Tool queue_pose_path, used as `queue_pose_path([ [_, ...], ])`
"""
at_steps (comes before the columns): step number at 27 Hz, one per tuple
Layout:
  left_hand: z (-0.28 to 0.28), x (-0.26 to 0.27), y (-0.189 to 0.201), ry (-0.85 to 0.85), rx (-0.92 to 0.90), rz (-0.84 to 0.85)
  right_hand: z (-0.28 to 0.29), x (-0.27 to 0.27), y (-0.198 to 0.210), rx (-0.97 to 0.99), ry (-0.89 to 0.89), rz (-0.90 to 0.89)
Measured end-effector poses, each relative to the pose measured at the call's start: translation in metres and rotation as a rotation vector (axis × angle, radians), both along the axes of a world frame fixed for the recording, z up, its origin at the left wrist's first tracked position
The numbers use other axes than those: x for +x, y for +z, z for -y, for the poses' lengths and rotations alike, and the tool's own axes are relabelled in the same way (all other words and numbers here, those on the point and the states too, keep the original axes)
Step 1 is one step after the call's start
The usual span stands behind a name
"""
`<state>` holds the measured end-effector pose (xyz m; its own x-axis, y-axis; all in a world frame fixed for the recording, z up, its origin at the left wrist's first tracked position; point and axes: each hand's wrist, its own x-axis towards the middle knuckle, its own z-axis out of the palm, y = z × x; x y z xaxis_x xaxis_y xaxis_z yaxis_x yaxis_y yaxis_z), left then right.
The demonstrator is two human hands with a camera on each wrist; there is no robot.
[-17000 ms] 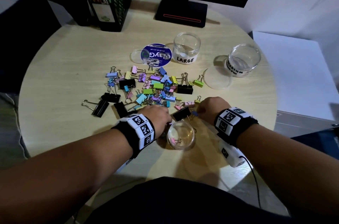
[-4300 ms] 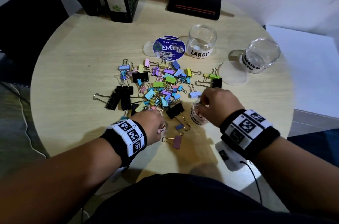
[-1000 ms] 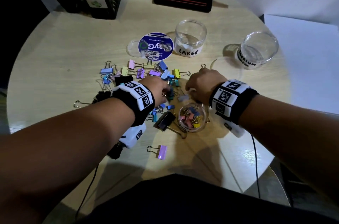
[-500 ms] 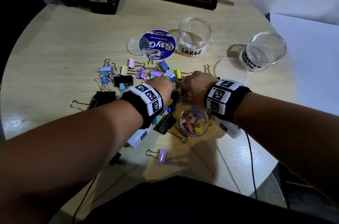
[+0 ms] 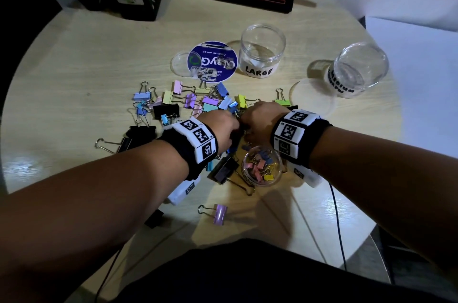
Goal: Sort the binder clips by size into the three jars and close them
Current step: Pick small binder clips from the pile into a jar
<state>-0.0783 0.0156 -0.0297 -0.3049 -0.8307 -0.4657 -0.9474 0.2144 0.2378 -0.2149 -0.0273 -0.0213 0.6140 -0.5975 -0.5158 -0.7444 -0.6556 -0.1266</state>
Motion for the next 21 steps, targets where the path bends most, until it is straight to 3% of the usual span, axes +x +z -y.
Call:
queue_pose_path([
  [4,0.001,0.001,0.002,0.008,-0.002,-0.005,0.002,-0.001,-0.004,-0.029,0.001,-0.062],
  [12,0.001,0.001,0.000,0.080,-0.003,0.034,0.001,-0.008,-0.003,0.054,0.024,0.061],
  [21,0.004,0.002,-0.002,0.111,0.021,0.031,0.008,-0.006,-0.012,0.013,0.132,0.029],
])
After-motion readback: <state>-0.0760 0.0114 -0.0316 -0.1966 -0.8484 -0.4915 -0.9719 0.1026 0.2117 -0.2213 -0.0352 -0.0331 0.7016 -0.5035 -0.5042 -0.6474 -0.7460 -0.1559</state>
